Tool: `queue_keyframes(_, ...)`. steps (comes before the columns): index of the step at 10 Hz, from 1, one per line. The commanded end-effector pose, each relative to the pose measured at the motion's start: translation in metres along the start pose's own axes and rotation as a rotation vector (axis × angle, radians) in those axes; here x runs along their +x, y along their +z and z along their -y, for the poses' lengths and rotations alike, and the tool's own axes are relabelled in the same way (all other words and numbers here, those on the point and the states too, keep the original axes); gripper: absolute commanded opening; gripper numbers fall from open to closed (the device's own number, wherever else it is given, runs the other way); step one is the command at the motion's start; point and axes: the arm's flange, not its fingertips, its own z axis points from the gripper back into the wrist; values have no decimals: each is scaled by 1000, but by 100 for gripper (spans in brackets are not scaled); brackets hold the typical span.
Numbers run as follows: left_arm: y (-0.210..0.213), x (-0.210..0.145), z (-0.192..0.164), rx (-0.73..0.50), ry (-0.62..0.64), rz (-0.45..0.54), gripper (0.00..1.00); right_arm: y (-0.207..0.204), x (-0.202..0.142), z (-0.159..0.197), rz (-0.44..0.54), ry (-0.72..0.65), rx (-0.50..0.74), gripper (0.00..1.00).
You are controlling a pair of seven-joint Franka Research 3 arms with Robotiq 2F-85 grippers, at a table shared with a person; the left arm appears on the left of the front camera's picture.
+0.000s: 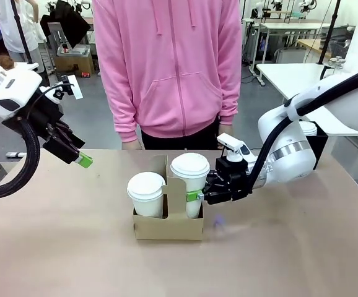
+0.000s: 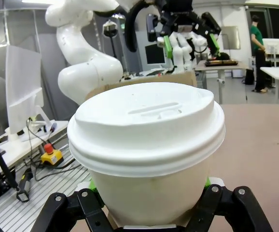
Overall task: Pour a drink into a cup and package it in a carrier.
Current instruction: Insert the held 600 ml Paper Cup into the Cup Carrier.
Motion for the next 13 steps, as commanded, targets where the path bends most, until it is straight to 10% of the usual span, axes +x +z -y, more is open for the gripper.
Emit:
queue_keyframes(1, 1, 0, 0, -13, 4, 15, 100, 3, -6, 7, -19, 15, 58, 80)
queue_keyframes(13, 1, 0, 0, -13, 4, 15, 100, 35, -12, -2, -103, 157, 27, 100)
